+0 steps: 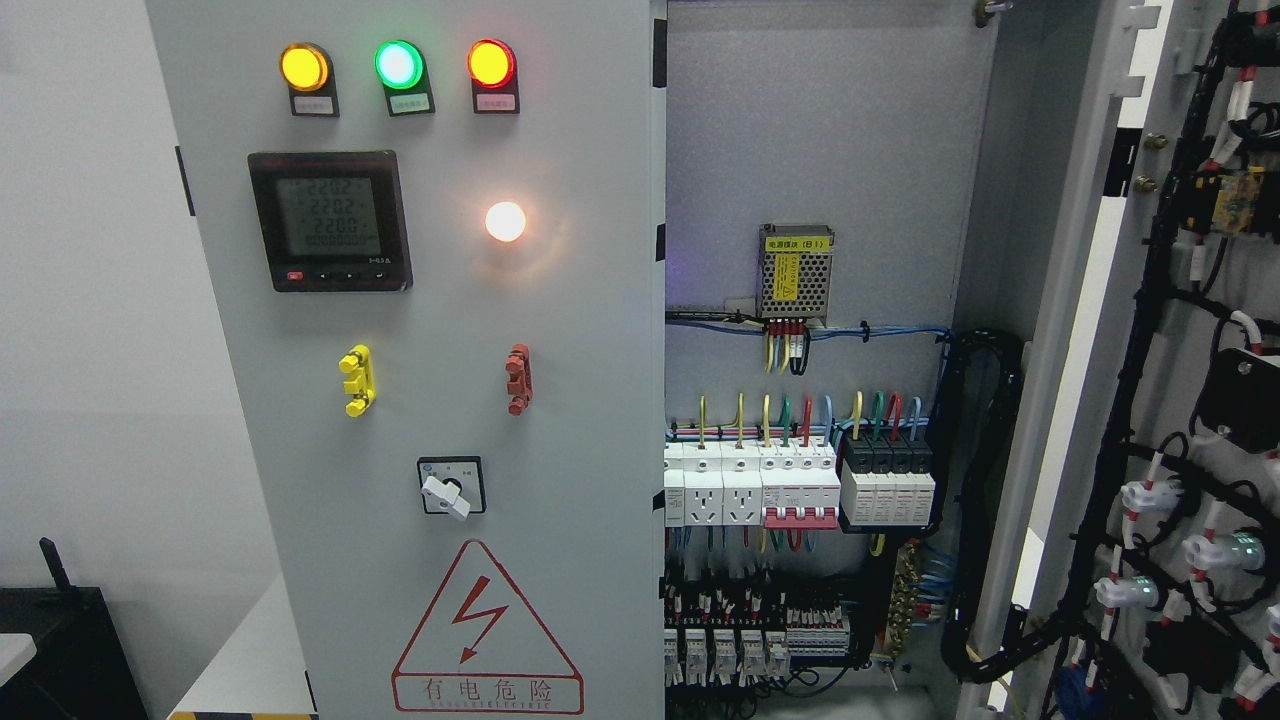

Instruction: Open door with both hands

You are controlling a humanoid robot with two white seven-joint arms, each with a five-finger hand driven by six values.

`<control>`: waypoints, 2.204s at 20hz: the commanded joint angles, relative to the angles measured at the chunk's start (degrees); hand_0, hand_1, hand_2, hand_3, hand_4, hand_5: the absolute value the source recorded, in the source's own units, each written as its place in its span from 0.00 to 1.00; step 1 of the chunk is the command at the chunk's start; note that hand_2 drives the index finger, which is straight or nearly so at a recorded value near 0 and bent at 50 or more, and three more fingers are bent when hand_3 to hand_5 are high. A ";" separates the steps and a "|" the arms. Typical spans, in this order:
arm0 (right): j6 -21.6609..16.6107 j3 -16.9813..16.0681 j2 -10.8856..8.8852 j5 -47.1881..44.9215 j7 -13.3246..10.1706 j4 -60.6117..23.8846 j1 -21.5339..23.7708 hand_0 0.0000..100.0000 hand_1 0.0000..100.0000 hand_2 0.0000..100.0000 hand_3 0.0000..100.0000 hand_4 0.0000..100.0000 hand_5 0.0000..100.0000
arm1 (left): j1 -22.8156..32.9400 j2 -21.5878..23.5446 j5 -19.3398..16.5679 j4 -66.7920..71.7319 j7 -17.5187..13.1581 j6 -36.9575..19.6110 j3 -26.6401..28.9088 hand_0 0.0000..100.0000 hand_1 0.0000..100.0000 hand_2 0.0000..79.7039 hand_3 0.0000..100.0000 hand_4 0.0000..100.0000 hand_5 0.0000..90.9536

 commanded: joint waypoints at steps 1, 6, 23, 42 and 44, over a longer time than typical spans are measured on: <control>-0.51 -0.32 -5.59 -0.22 -0.05 -29.65 9.13 0.11 0.00 0.00 0.00 0.00 0.00 | -1.22 -10.91 -2.48 10.85 2.70 0.01 0.90 0.00 0.00 0.00 0.00 0.03 0.00; -3.68 0.29 -9.02 -0.48 -0.14 -42.92 15.99 0.11 0.00 0.00 0.00 0.00 0.00 | -2.79 -11.71 -2.48 11.38 3.15 0.62 6.78 0.00 0.00 0.00 0.00 0.03 0.00; -11.58 2.66 -11.40 -0.57 -0.05 -62.89 21.98 0.11 0.00 0.00 0.00 0.00 0.00 | -7.37 -13.82 -5.10 14.02 6.22 0.71 13.39 0.00 0.00 0.00 0.00 0.03 0.00; -18.36 5.30 -11.15 -0.92 -0.14 -71.42 6.62 0.11 0.00 0.00 0.00 0.00 0.00 | -7.37 -14.25 -12.23 13.93 5.61 0.19 11.10 0.00 0.00 0.00 0.00 0.03 0.00; -18.01 5.21 -10.52 -1.01 -0.14 -71.42 3.01 0.11 0.00 0.00 0.00 0.00 0.00 | -7.37 -14.34 -12.23 13.93 5.61 0.19 10.49 0.00 0.00 0.00 0.00 0.03 0.00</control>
